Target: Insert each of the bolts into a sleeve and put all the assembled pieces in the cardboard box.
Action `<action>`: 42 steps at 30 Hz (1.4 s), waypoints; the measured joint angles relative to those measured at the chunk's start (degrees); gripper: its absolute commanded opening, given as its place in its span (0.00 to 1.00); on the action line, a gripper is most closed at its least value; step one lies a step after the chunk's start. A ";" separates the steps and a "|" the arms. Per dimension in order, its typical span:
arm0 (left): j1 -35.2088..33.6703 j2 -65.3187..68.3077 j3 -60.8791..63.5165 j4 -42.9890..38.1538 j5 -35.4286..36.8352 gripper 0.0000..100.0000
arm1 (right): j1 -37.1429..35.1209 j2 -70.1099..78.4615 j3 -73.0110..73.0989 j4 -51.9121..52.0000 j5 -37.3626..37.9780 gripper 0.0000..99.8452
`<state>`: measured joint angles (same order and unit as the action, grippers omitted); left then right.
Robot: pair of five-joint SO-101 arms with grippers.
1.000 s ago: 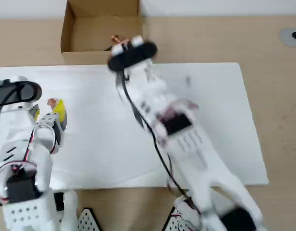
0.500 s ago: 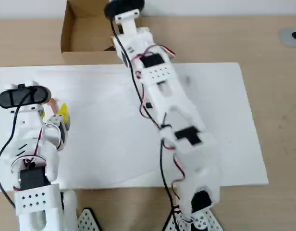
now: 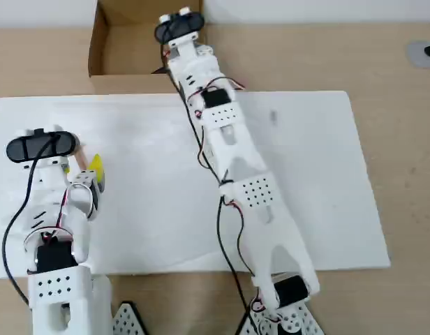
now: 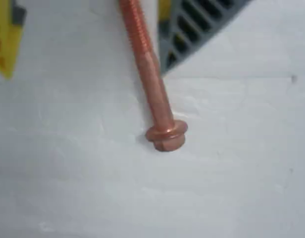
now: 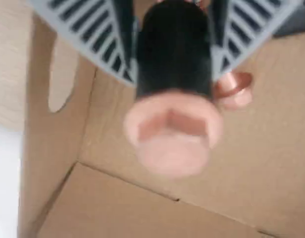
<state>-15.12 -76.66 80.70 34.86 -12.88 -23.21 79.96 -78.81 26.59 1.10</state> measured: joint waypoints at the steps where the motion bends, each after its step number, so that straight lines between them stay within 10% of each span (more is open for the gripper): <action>1: 0.00 0.00 0.00 0.00 0.00 0.21 | 0.00 0.09 -1.32 1.41 0.35 0.18; 20: -2.81 3.78 0.00 -2.11 3.25 0.21 | 0.00 -2.29 -13.45 28.40 1.05 0.24; 42: -4.04 71.65 -41.23 -1.14 10.11 0.21 | 1.05 -31.65 -13.54 53.19 1.05 0.24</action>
<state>-19.16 -5.01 39.47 33.71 -2.77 -22.15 48.31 -92.35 79.78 2.15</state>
